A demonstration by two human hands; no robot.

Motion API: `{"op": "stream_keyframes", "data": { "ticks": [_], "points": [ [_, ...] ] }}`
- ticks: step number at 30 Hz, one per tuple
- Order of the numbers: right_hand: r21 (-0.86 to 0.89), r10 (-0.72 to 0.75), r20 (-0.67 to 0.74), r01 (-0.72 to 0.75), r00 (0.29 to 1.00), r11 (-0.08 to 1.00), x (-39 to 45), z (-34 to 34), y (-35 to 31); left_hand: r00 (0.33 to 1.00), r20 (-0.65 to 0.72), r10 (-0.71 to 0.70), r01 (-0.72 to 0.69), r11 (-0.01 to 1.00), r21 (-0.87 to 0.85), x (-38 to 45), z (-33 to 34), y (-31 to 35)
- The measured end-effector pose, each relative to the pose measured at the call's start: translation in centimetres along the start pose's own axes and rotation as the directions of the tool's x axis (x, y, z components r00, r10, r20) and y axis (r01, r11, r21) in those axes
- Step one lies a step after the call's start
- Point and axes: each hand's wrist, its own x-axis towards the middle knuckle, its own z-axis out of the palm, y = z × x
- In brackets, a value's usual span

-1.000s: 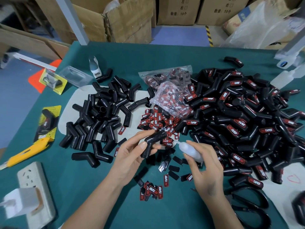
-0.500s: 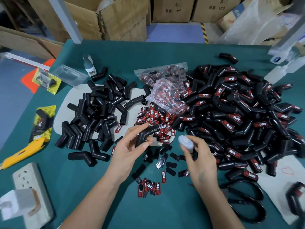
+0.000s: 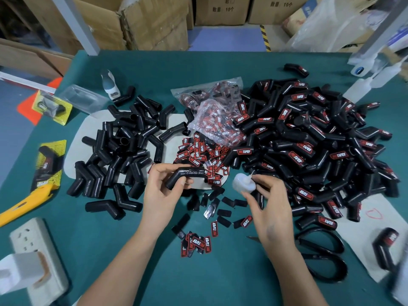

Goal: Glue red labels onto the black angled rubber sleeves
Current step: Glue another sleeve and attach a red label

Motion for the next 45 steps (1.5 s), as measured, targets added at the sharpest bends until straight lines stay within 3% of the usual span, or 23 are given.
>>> {"op": "stream_keyframes", "data": {
  "ticks": [3,6,12,16,21,26,31,33,38,41,45],
  "points": [
    [-0.166,-0.214,-0.182,0.184,0.960,0.969,-1.9,-0.7,0.7,1.000,-0.009,0.003,-0.003,1.000,0.015,-0.1,-0.3,-0.2],
    [-0.382,-0.353,-0.101,0.292,0.930,0.877,-4.1,0.5,1.0,1.000,-0.002,0.018,-0.018,1.000,0.009,-0.1,-0.3,-0.3],
    [-0.697,-0.361,0.086,0.314,0.929,0.644,-3.3,3.0,1.4,0.999,0.043,0.005,-0.005,1.000,-0.003,-0.2,-0.4,-0.6],
    [-0.724,-0.361,0.087,0.308,0.928,0.617,-2.9,3.9,1.3,0.998,0.055,0.009,-0.009,1.000,0.003,-0.2,-0.6,-0.3],
    [-0.645,-0.395,0.024,0.316,0.919,0.696,-3.0,3.7,1.3,0.996,0.085,0.029,-0.026,0.999,-0.033,-0.3,-0.4,-0.3],
    [-0.360,-0.576,-0.071,0.518,0.814,0.776,-4.3,2.9,0.3,0.995,0.082,0.050,-0.045,0.997,-0.057,-0.2,-0.6,-0.6],
    [-0.200,-0.692,-0.142,0.664,0.707,0.720,-4.7,2.9,-0.5,0.991,0.104,0.088,-0.081,0.994,-0.067,-0.2,-0.8,-0.4],
    [-0.149,-0.672,-0.151,0.656,0.725,0.740,-4.6,3.1,-1.1,0.988,0.125,0.092,-0.082,0.994,-0.078,-0.1,-0.9,-0.2],
    [0.147,-0.446,-0.154,0.467,0.882,0.872,-3.7,2.9,-4.3,0.993,0.095,0.065,-0.059,0.996,-0.068,0.2,-1.0,-0.1],
    [0.298,-0.410,-0.134,0.431,0.902,0.852,-1.7,2.5,-6.5,0.995,0.076,0.069,-0.066,0.997,-0.051,0.3,-1.1,0.1],
    [0.516,-0.278,-0.022,0.249,0.960,0.820,-0.3,4.0,-8.2,0.996,0.053,0.068,-0.067,0.998,-0.016,0.4,-1.3,0.0]
  ]
}}
